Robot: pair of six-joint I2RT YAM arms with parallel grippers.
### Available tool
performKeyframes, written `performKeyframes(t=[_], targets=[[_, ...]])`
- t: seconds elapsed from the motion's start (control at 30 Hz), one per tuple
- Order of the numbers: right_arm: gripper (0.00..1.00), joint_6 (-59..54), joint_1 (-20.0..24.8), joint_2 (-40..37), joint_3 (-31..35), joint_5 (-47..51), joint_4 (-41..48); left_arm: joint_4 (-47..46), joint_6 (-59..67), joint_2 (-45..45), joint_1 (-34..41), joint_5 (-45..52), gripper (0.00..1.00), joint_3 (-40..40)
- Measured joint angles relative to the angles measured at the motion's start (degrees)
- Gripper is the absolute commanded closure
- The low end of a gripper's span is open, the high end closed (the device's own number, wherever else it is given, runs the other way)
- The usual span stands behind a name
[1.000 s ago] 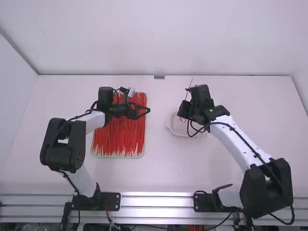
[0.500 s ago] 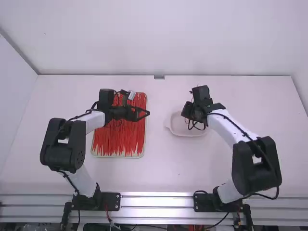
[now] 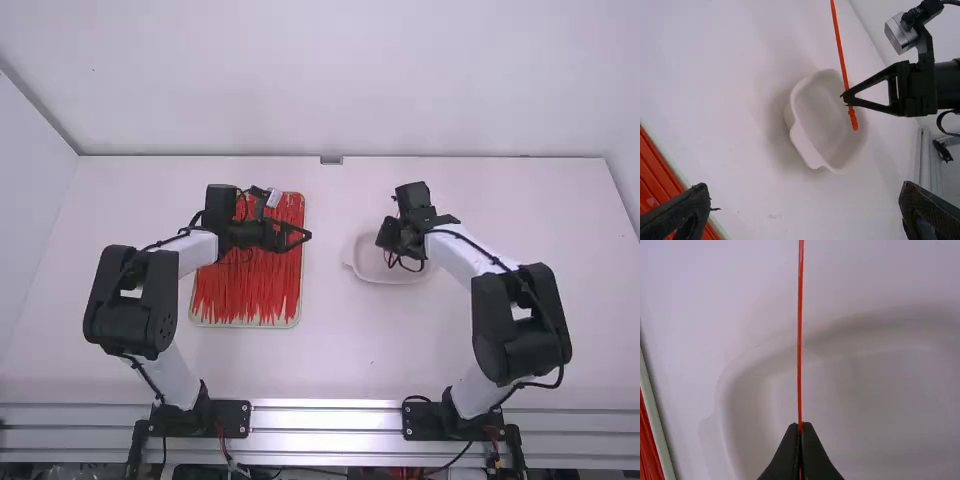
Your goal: Fasten the cable tie
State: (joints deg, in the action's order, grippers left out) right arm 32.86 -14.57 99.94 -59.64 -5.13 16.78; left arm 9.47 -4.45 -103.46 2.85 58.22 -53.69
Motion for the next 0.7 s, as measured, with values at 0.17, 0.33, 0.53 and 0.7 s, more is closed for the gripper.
performKeyframes(t=[0.17,0.33,0.53,0.7], targets=[[0.98,0.1,1.0,0.0,0.0,-0.1,0.3,0.0,0.0,0.0,0.0,0.0,0.01,0.0],[0.01,0.2,1.3,0.0,0.0,-0.7,0.7,0.0,0.0,0.0,0.0,0.0,0.01,0.0],[0.01,0.0,1.3,0.0,0.0,-1.0,1.1,0.1,0.4,0.0,0.0,0.0,0.01,0.0],[0.01,0.0,1.4,0.0,0.0,-1.1,4.2,-1.5,1.5,0.2,-0.4,0.0,0.01,0.0]])
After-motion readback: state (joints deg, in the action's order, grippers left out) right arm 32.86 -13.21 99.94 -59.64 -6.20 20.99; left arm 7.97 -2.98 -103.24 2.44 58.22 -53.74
